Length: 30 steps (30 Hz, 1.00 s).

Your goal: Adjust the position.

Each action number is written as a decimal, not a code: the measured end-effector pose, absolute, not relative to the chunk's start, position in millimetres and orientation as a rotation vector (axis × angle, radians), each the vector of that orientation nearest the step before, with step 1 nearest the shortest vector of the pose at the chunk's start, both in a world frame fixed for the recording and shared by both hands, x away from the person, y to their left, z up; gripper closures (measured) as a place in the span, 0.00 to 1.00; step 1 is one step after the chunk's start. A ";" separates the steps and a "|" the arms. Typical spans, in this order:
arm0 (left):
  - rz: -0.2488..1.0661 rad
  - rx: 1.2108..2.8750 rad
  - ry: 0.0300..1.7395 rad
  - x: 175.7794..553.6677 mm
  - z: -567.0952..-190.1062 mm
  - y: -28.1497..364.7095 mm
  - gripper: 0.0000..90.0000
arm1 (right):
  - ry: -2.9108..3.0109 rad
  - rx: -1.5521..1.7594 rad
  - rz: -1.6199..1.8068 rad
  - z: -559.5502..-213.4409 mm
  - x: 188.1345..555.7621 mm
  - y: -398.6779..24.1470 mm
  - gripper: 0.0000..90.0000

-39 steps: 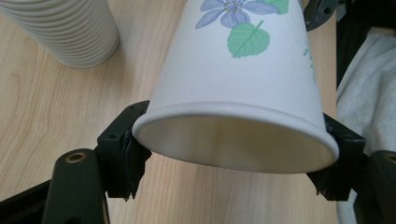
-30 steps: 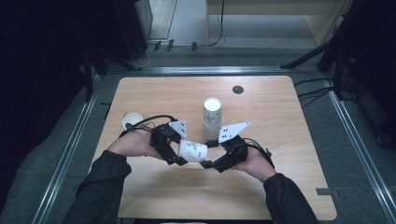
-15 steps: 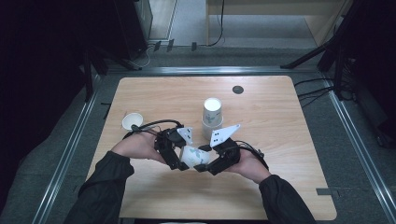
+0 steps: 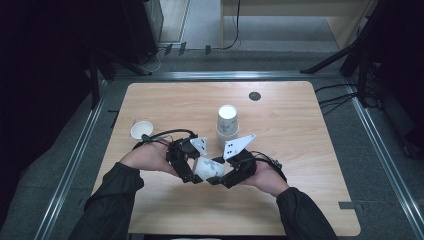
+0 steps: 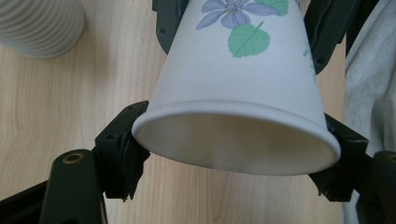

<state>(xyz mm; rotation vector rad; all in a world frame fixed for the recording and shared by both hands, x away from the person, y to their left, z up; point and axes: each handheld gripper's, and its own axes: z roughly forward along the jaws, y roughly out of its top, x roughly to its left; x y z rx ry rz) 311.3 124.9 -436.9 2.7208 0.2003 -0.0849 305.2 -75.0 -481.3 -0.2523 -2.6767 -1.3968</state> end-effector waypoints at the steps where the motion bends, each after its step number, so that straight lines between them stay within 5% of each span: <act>1: -0.086 2.713 0.198 311.5 -436.8 125.4 0.26 | -2.680 -0.247 -1.405 -480.6 304.8 -75.1 0.37; 30: -0.099 2.331 0.354 311.6 -436.9 167.4 0.20 | -2.599 -0.291 -1.579 -460.7 311.9 -103.6 0.37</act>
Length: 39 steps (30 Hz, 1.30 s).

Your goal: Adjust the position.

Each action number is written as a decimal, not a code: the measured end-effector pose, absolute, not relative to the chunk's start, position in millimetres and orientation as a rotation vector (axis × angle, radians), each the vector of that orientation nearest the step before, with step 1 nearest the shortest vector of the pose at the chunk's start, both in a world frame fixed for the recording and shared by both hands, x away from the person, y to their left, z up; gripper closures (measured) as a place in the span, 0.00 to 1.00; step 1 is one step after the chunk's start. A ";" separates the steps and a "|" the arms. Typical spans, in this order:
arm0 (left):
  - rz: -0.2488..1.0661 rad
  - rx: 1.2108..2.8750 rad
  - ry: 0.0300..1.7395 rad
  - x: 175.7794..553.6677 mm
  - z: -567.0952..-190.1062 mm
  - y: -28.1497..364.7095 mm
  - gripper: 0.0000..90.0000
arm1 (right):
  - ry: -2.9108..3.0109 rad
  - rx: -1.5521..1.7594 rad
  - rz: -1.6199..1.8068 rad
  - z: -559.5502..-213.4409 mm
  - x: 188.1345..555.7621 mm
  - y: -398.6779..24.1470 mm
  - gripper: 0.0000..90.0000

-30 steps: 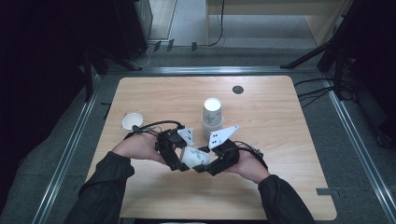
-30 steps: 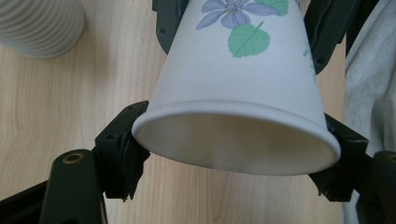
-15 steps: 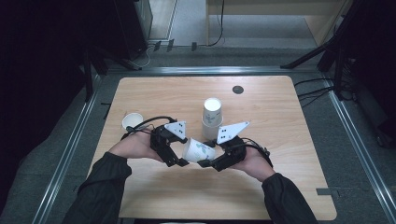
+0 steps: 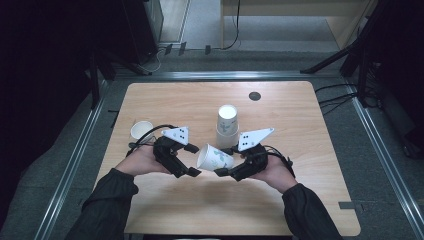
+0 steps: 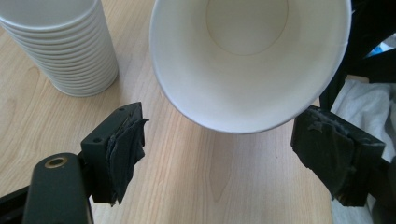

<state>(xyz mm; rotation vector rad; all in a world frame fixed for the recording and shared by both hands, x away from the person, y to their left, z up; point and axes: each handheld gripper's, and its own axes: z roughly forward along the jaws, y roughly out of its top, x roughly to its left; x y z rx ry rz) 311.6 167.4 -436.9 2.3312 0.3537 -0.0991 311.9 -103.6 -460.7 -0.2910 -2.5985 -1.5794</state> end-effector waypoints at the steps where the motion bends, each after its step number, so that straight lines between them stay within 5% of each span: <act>1: -0.097 2.313 0.368 310.6 -437.7 168.3 0.20 | -2.598 -0.289 -1.578 -460.5 311.9 -103.9 0.37; 39: -0.179 2.086 0.432 309.9 -447.7 161.4 0.21 | -2.522 -0.277 -1.575 -468.3 316.5 -99.4 0.37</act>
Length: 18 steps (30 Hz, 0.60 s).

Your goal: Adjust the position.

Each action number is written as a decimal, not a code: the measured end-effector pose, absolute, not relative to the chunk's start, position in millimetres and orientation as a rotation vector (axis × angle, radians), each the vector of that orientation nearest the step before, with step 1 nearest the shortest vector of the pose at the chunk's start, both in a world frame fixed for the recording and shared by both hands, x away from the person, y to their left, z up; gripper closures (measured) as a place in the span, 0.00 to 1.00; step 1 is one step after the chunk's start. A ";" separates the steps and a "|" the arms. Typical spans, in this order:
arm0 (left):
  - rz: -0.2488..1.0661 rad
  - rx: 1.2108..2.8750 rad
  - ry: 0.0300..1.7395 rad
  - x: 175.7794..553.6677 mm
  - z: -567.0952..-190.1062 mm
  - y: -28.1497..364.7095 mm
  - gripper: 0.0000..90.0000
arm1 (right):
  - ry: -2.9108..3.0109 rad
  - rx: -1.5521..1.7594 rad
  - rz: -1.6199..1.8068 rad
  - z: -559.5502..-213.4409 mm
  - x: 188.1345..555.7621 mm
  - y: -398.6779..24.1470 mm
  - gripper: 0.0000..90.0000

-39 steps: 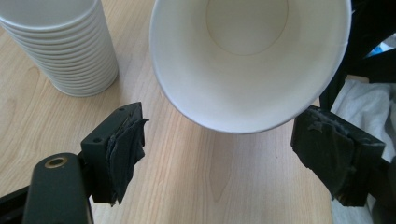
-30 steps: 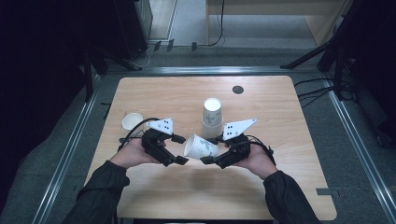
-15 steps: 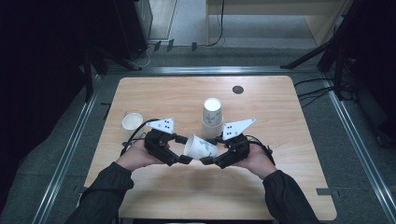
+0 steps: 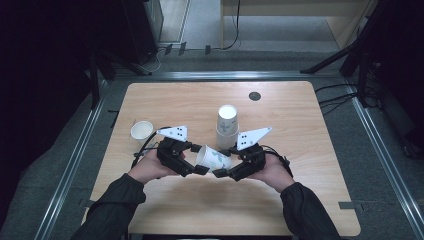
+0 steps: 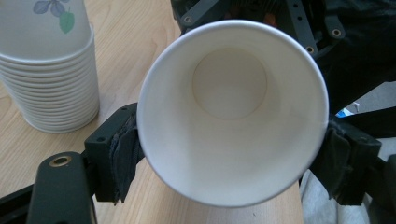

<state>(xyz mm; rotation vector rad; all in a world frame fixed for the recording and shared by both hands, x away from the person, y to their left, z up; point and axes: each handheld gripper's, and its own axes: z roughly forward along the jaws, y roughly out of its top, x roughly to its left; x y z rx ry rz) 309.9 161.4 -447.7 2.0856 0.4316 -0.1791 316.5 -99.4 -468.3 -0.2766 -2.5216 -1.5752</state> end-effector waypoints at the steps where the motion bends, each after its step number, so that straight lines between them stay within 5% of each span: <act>1: -0.182 2.084 0.429 309.9 -447.7 161.4 0.21 | -2.522 -0.275 -1.575 -468.6 316.3 -98.8 0.37; 18: -0.159 2.090 0.419 308.4 -445.3 162.8 0.26 | -2.513 -0.277 -1.570 -468.4 316.9 -97.0 0.36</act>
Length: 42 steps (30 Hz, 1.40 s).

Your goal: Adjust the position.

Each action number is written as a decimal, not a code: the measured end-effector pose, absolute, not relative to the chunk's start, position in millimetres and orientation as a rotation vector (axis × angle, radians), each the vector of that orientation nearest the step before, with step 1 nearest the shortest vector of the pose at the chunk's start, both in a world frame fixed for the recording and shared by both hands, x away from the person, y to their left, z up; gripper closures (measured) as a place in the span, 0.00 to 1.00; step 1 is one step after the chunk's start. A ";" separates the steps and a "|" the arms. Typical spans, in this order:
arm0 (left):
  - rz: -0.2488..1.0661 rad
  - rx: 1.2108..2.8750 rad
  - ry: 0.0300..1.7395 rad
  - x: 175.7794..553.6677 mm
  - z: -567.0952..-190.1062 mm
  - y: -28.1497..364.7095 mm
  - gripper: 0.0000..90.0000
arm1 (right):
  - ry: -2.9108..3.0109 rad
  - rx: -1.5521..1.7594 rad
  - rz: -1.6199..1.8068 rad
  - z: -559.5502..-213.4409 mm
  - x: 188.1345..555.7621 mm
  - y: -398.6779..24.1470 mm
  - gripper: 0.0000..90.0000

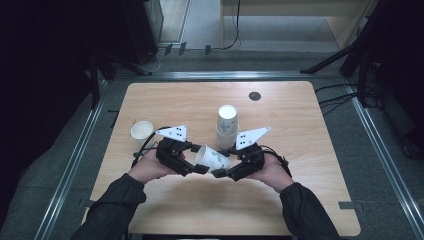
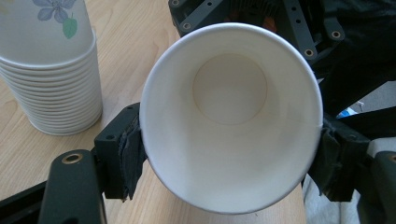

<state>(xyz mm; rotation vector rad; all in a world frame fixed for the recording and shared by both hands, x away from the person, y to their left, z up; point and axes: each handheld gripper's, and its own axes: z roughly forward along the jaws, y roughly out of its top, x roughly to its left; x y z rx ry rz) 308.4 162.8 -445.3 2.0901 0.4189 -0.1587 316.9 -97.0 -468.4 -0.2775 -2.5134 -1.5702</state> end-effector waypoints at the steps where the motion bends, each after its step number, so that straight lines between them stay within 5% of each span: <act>1: -0.155 2.092 0.417 308.1 -444.9 162.9 0.26 | -2.510 -0.277 -1.568 -468.3 316.9 -96.9 0.34; 8: -0.064 2.173 0.416 305.9 -434.5 162.3 0.26 | -2.547 -0.320 -1.526 -468.0 317.7 -95.7 0.25; 34: -0.035 2.518 0.354 307.3 -424.6 131.8 0.26 | -2.672 -0.265 -1.399 -483.9 310.8 -75.8 0.37; 42: -0.049 2.449 0.332 308.2 -424.3 136.3 0.13 | -2.671 -0.258 -1.451 -478.9 310.4 -80.6 0.37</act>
